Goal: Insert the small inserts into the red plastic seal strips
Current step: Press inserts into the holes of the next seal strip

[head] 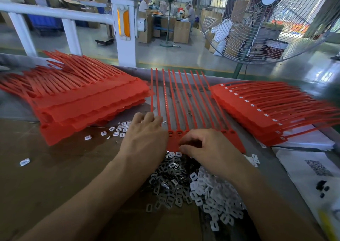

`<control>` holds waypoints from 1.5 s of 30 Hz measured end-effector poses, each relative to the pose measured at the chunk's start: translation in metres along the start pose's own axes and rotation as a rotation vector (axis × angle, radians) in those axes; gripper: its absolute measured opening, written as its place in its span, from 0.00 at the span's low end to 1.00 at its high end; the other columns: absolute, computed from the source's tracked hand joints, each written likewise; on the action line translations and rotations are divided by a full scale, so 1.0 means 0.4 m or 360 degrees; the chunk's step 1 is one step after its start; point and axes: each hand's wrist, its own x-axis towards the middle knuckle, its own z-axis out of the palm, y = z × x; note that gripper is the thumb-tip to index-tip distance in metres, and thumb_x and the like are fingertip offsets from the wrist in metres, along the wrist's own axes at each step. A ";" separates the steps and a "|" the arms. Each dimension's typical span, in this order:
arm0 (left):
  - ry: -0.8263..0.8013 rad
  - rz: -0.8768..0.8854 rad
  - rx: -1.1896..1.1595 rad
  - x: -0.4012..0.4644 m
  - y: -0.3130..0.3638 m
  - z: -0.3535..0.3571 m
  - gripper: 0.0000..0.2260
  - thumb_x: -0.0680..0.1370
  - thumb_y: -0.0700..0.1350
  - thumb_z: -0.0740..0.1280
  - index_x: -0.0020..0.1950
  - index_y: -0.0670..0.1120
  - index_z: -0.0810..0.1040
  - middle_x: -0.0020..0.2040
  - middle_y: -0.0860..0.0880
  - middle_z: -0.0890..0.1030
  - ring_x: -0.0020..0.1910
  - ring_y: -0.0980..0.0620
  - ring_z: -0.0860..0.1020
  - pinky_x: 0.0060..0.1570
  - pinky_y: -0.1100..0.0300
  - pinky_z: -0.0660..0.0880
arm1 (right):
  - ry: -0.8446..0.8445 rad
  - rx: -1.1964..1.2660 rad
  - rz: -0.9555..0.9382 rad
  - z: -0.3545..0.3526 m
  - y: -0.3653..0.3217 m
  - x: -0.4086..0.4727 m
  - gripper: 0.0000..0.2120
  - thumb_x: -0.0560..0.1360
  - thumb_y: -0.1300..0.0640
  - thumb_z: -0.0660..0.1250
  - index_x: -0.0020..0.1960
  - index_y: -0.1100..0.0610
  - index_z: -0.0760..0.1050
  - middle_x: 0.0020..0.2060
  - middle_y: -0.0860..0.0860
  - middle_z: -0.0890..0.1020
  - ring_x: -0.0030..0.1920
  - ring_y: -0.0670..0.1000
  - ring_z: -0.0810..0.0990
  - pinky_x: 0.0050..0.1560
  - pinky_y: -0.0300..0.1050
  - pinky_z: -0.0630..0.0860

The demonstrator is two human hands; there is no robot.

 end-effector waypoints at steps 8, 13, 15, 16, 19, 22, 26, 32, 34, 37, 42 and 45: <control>-0.0088 0.0039 0.0046 0.017 0.018 -0.006 0.08 0.78 0.46 0.62 0.53 0.50 0.80 0.55 0.49 0.73 0.58 0.48 0.70 0.60 0.52 0.63 | -0.0098 -0.0143 -0.0083 0.012 -0.022 0.003 0.03 0.75 0.50 0.76 0.48 0.45 0.85 0.45 0.41 0.80 0.46 0.39 0.80 0.51 0.42 0.77; -0.0014 -0.0038 -0.0136 0.011 0.006 0.011 0.09 0.78 0.49 0.61 0.52 0.51 0.80 0.56 0.51 0.76 0.59 0.48 0.72 0.60 0.53 0.64 | -0.0174 -0.0170 -0.0100 0.009 -0.029 0.003 0.05 0.75 0.53 0.76 0.50 0.46 0.86 0.49 0.41 0.81 0.50 0.41 0.80 0.57 0.48 0.78; 0.0028 -0.0125 -0.0262 0.004 -0.011 0.022 0.11 0.79 0.51 0.59 0.52 0.52 0.81 0.57 0.53 0.77 0.60 0.49 0.72 0.61 0.53 0.66 | -0.0163 -0.0174 -0.0094 0.009 -0.028 0.003 0.05 0.75 0.54 0.76 0.49 0.45 0.86 0.49 0.41 0.81 0.50 0.40 0.80 0.57 0.47 0.78; 0.0035 -0.0161 -0.0326 0.001 -0.017 0.027 0.13 0.80 0.52 0.58 0.52 0.52 0.82 0.57 0.54 0.78 0.60 0.50 0.72 0.62 0.53 0.66 | -0.0153 -0.0177 -0.0090 0.009 -0.027 0.002 0.05 0.75 0.54 0.76 0.49 0.45 0.86 0.48 0.41 0.81 0.50 0.40 0.80 0.57 0.47 0.77; 0.0060 -0.0247 -0.0516 -0.001 -0.031 0.032 0.13 0.80 0.52 0.59 0.53 0.53 0.83 0.56 0.55 0.79 0.60 0.51 0.73 0.62 0.52 0.67 | -0.0135 -0.0180 -0.0086 0.011 -0.024 0.002 0.04 0.75 0.52 0.76 0.49 0.44 0.85 0.47 0.40 0.81 0.49 0.39 0.79 0.55 0.43 0.77; 0.0104 -0.0285 -0.0606 0.001 -0.038 0.033 0.12 0.80 0.50 0.61 0.55 0.53 0.83 0.54 0.55 0.79 0.59 0.50 0.74 0.61 0.51 0.68 | -0.0131 -0.0170 -0.0083 0.009 -0.017 -0.001 0.06 0.76 0.53 0.76 0.51 0.44 0.85 0.46 0.39 0.80 0.48 0.36 0.79 0.49 0.33 0.73; 0.0162 -0.0344 -0.0701 0.003 -0.038 0.040 0.10 0.80 0.48 0.62 0.56 0.53 0.82 0.56 0.55 0.80 0.59 0.49 0.75 0.61 0.51 0.68 | -0.0143 -0.0163 -0.0075 0.005 -0.014 -0.002 0.05 0.76 0.54 0.76 0.51 0.45 0.84 0.45 0.39 0.80 0.49 0.34 0.78 0.45 0.29 0.73; 0.0253 -0.0374 -0.0734 0.004 -0.038 0.044 0.08 0.79 0.49 0.65 0.55 0.53 0.81 0.56 0.55 0.81 0.58 0.49 0.76 0.59 0.52 0.68 | -0.0120 -0.0210 -0.0078 0.005 -0.017 -0.004 0.04 0.75 0.52 0.76 0.46 0.45 0.82 0.44 0.39 0.79 0.46 0.36 0.78 0.43 0.32 0.70; 0.0258 -0.0370 -0.0729 0.004 -0.036 0.044 0.08 0.79 0.50 0.65 0.56 0.54 0.81 0.56 0.56 0.81 0.58 0.50 0.75 0.59 0.52 0.68 | -0.0129 -0.0223 -0.0087 0.003 -0.018 -0.005 0.05 0.75 0.51 0.76 0.45 0.44 0.81 0.44 0.39 0.80 0.46 0.37 0.78 0.43 0.32 0.70; 0.0253 -0.0363 -0.0734 0.004 -0.035 0.044 0.08 0.80 0.50 0.64 0.56 0.54 0.81 0.56 0.56 0.81 0.58 0.50 0.75 0.60 0.52 0.68 | -0.0137 -0.0232 -0.0093 0.003 -0.018 -0.004 0.04 0.76 0.51 0.76 0.47 0.44 0.81 0.45 0.39 0.80 0.46 0.36 0.78 0.44 0.32 0.71; 0.0248 -0.0360 -0.0744 0.003 -0.034 0.043 0.08 0.80 0.51 0.64 0.56 0.54 0.82 0.56 0.56 0.80 0.59 0.51 0.74 0.61 0.52 0.67 | -0.0150 -0.0263 -0.0094 0.001 -0.020 -0.003 0.04 0.76 0.51 0.76 0.47 0.43 0.81 0.45 0.39 0.79 0.47 0.35 0.77 0.43 0.30 0.69; 0.0244 -0.0360 -0.0756 0.002 -0.034 0.042 0.08 0.81 0.51 0.64 0.56 0.55 0.81 0.55 0.57 0.80 0.58 0.52 0.74 0.62 0.52 0.67 | -0.0158 -0.0243 -0.0074 -0.002 -0.019 -0.003 0.05 0.76 0.51 0.76 0.46 0.44 0.80 0.45 0.39 0.79 0.47 0.35 0.77 0.42 0.31 0.69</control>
